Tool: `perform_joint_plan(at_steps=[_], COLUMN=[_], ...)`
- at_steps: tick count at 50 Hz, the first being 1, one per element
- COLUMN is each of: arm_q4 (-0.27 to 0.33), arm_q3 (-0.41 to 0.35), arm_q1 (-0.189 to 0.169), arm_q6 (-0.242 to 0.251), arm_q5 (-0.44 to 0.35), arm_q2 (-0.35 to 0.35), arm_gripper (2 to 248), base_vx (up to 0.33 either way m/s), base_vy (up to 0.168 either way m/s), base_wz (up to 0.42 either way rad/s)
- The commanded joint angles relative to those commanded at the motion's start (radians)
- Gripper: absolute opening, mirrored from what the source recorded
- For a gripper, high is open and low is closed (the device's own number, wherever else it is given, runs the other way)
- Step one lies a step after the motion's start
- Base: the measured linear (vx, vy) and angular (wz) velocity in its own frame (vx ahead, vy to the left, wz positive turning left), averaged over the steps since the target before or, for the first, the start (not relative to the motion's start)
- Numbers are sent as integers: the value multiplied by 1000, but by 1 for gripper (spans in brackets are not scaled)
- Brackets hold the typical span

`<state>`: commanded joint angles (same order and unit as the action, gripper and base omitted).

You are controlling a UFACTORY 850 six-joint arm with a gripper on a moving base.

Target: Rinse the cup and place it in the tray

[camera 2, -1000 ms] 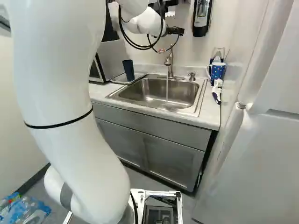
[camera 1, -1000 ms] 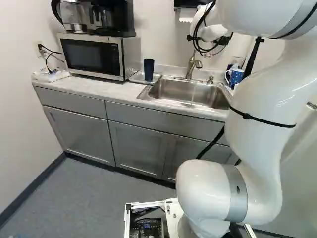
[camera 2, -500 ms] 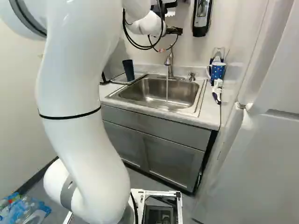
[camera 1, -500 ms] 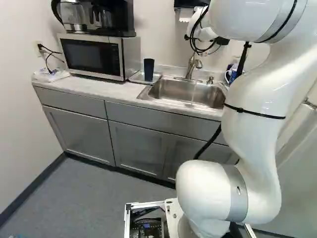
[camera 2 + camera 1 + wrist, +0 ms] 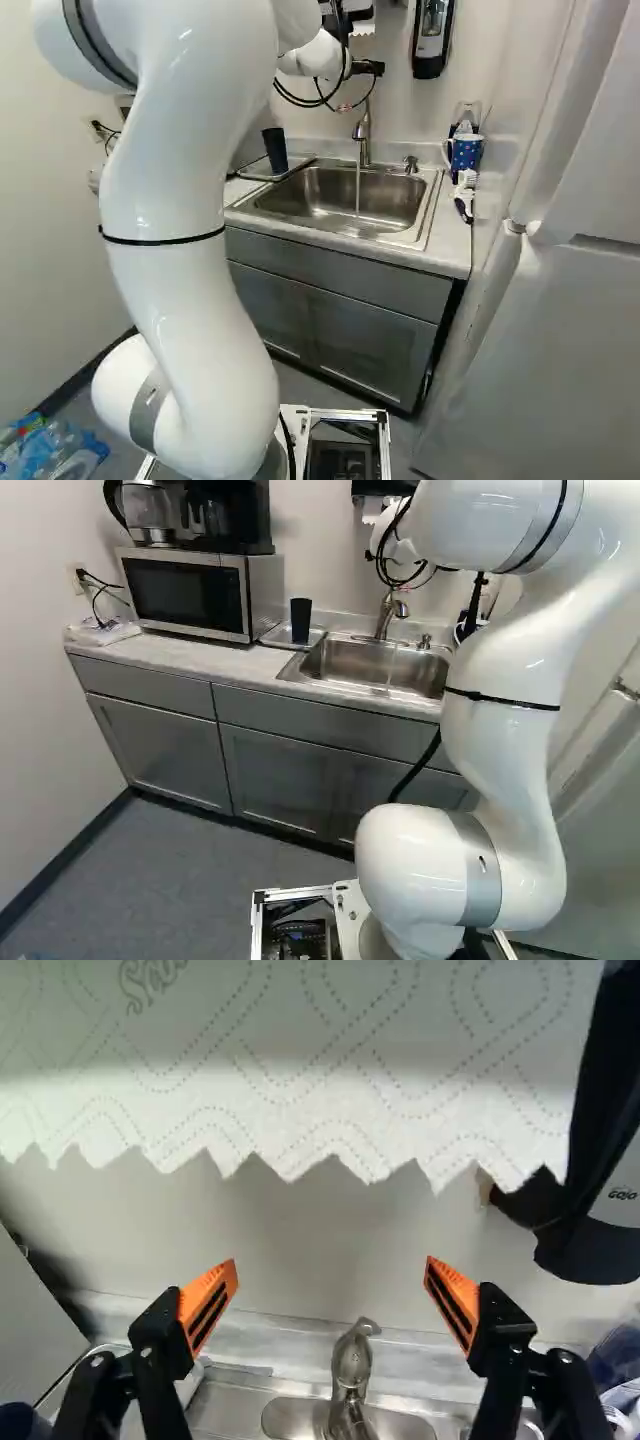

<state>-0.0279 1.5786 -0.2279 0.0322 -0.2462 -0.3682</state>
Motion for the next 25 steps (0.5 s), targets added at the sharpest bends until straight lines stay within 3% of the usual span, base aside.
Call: perform_joint_plan(at_steps=[25], arm_q4=[0], arm_q3=[107], arm_q1=[13], arm_q6=[0], arm_q5=[1], arm_q2=[-90], arm_gripper=[247], base_vx=[0], base_vy=[0], base_wz=[0])
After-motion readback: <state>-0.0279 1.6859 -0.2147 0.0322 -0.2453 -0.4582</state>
